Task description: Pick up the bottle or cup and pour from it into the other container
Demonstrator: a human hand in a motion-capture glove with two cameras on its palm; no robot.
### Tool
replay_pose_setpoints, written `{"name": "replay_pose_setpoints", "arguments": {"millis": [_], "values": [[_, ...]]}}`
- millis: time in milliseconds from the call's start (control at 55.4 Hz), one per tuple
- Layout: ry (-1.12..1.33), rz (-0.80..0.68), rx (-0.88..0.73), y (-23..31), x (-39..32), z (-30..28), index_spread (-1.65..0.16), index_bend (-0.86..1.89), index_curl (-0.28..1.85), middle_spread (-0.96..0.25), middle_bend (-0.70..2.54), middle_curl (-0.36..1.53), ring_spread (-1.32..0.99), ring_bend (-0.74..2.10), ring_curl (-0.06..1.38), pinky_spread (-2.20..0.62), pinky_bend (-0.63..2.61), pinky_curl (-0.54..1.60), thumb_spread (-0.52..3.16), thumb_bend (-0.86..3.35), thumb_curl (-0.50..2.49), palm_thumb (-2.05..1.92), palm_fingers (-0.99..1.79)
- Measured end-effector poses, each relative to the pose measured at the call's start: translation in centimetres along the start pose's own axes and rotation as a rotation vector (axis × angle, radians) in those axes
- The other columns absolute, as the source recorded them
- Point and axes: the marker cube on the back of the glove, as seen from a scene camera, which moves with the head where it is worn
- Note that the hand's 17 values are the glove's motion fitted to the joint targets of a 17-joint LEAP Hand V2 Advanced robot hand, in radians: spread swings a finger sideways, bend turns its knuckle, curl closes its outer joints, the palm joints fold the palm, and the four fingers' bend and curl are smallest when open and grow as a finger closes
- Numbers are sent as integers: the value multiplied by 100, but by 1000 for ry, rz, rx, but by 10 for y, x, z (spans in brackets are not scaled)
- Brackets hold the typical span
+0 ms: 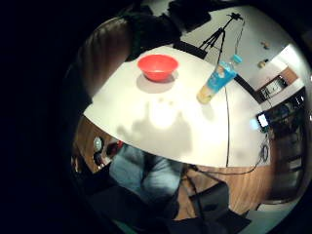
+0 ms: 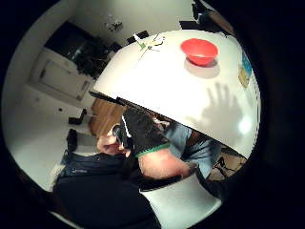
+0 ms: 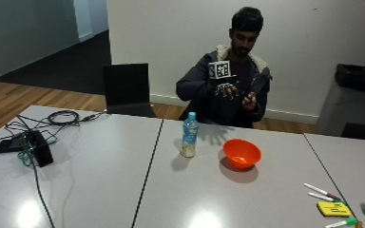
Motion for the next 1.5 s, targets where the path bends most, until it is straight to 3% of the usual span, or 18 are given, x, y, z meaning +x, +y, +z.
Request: {"name": "replay_pose_setpoints", "arguments": {"millis": [108,253,289,361,379,451,523,613,703,776,866,938,1046,1208,1389,1497], "values": [[4,19,-23,7,-2,-1,-24,31,20,6,33,15,12,19,10,27,29,13,69,10,12,24,58],[37,64,-39,10,8,-3,-30,25,25,7,31,20,16,18,13,34,27,19,89,5,18,26,56],[53,145,-13,4,16,-3,-31,24,26,7,31,21,16,18,14,35,27,20,92,4,19,27,55],[87,522,171,-28,39,0,-32,21,28,7,30,23,17,18,15,36,27,21,95,1,21,28,55],[86,517,167,-24,46,1,-32,20,28,7,30,23,17,18,15,36,26,22,96,1,22,28,54],[63,220,26,3,82,1,-33,17,29,7,29,25,18,18,16,37,26,23,98,-2,24,28,53],[73,375,146,-10,117,7,-34,15,29,7,29,26,18,18,16,38,27,25,98,-3,25,28,52],[23,292,-50,19,155,9,-34,13,28,7,30,28,18,19,18,38,28,27,97,-3,27,28,49],[8,339,93,14,197,20,-34,13,27,7,30,29,18,19,18,38,29,28,96,-3,29,28,47],[-49,361,-39,25,218,22,-34,13,27,7,31,30,18,19,19,38,30,30,96,-3,30,29,46],[-127,366,-30,24,246,34,-34,12,26,7,31,31,18,19,20,39,32,31,94,-3,31,30,44],[-233,342,72,6,270,49,-33,11,25,7,31,32,18,20,21,39,34,32,93,-3,32,31,42],[-521,531,134,-33,295,70,-32,10,23,7,32,32,19,21,22,39,37,33,91,-2,33,34,40],[-936,456,196,-83,320,96,-29,11,22,7,31,33,19,21,24,38,41,35,89,-2,35,42,38],[-1129,386,177,-138,327,119,-28,12,22,7,31,33,19,20,24,38,45,36,85,-2,37,52,37],[-1147,328,145,-162,321,136,-27,13,22,2,35,35,17,27,26,35,41,34,81,-2,38,59,53]]}}
